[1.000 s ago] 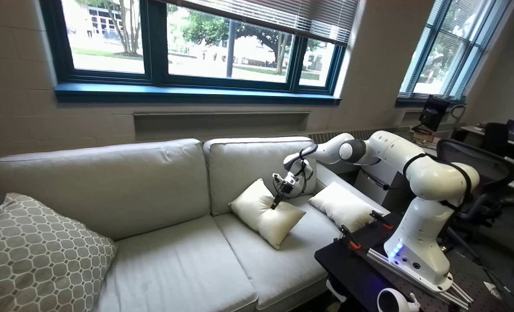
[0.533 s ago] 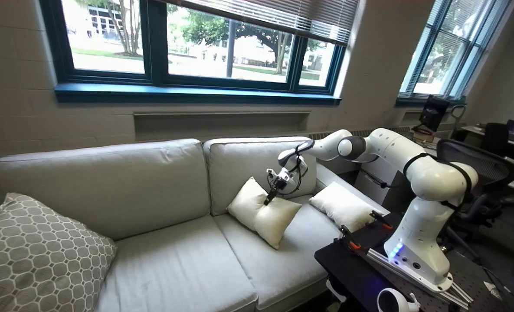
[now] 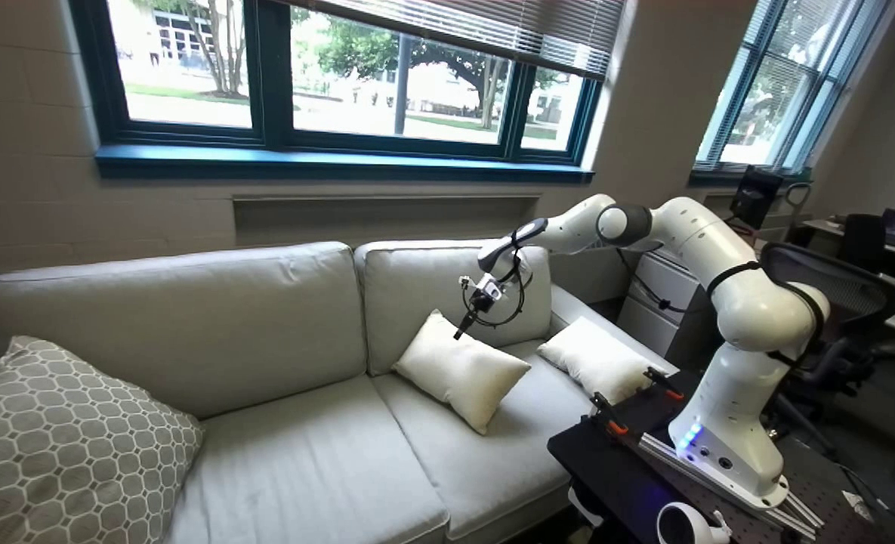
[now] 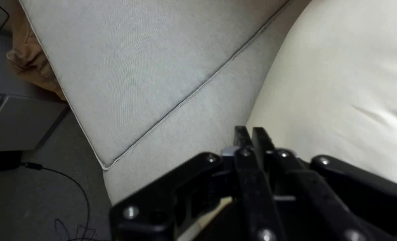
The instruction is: Arrange the two small pillows against the right armrest of the sofa
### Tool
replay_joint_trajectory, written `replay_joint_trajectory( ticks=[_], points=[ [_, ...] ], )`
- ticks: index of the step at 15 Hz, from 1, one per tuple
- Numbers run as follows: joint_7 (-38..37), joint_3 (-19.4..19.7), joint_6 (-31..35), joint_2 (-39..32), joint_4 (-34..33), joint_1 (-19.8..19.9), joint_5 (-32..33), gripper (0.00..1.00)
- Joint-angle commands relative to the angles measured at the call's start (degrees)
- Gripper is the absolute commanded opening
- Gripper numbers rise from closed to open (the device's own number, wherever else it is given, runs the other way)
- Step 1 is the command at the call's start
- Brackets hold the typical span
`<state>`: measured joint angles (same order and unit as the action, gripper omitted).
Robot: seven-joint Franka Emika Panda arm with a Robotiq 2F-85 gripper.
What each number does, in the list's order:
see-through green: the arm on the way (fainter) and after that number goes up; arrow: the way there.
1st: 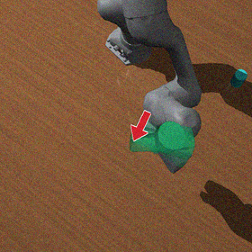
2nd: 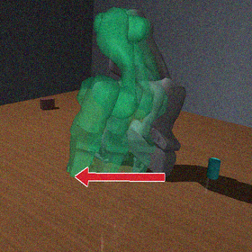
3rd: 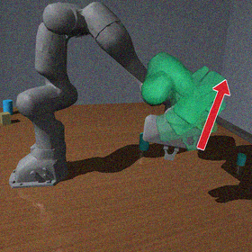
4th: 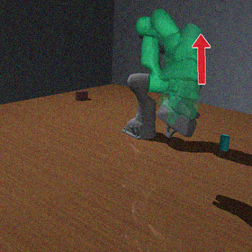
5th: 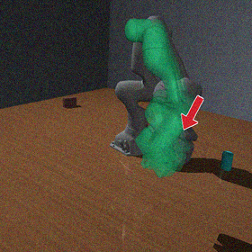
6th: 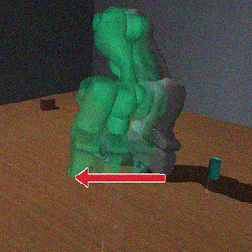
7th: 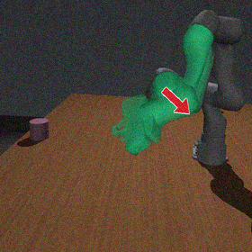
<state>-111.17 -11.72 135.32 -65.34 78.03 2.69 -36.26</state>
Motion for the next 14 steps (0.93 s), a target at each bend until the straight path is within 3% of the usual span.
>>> replay_joint_trajectory(
  ticks=[1,3,4,5,6,9,10,12,14],
  points=[
    [6.9,-0.09,5.36,10.38,13.51,0.63,-3.5,0.1],
    [10.45,0.2,5.36,14.09,18.72,1.3,-4.95,0.07],
    [11.76,1.07,4.66,15.86,21.42,1.14,-5.17,0.34],
    [12.76,1.99,3.04,16.93,22.96,0.97,-4.76,0.32],
    [10.02,2.8,3.08,11.86,15.62,-0.94,-5.12,0.09],
    [11.79,3.77,2.83,14.66,20.2,-0.77,-5.16,0.3],
    [11.82,3.78,2.83,14.88,20.53,-0.79,-5.17,0.58],
    [8.89,6.07,0.06,10.72,16.93,-2.91,-2.74,0.59],
    [5.84,8.15,0.54,5.67,12.79,-4.81,-2.69,0.73]
  ],
)
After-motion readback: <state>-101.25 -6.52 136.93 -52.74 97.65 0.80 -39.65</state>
